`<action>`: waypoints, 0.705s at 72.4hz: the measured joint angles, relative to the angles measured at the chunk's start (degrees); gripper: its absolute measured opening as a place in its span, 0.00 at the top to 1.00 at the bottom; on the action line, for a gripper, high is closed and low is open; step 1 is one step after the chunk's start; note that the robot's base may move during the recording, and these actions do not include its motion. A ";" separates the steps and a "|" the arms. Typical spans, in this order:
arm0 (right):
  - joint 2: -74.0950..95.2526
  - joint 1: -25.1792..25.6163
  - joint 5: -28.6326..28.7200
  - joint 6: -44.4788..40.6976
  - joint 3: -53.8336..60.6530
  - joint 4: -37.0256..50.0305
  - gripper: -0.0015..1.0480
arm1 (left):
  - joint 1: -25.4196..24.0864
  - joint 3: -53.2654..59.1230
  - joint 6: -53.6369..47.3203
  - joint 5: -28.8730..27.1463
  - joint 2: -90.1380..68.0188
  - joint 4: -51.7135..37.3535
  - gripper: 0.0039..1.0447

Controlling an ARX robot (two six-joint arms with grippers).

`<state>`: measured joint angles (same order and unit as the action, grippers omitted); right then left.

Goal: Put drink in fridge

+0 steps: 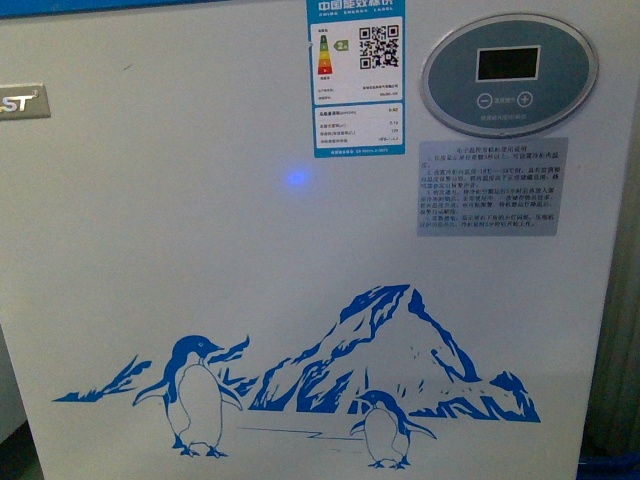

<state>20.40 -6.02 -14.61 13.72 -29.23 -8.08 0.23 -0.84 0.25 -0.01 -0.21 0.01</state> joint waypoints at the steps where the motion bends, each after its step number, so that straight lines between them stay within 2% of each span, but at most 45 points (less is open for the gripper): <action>1: 0.00 0.00 0.04 0.00 0.00 0.00 0.60 | 0.00 0.00 0.00 0.00 0.00 0.00 0.08; 51: 0.02 0.00 0.20 0.02 0.72 0.00 0.60 | 0.00 0.00 0.00 0.00 0.00 0.00 0.08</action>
<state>20.43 -6.02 -14.41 13.74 -28.51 -8.08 0.23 -0.84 0.25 -0.01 -0.21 0.01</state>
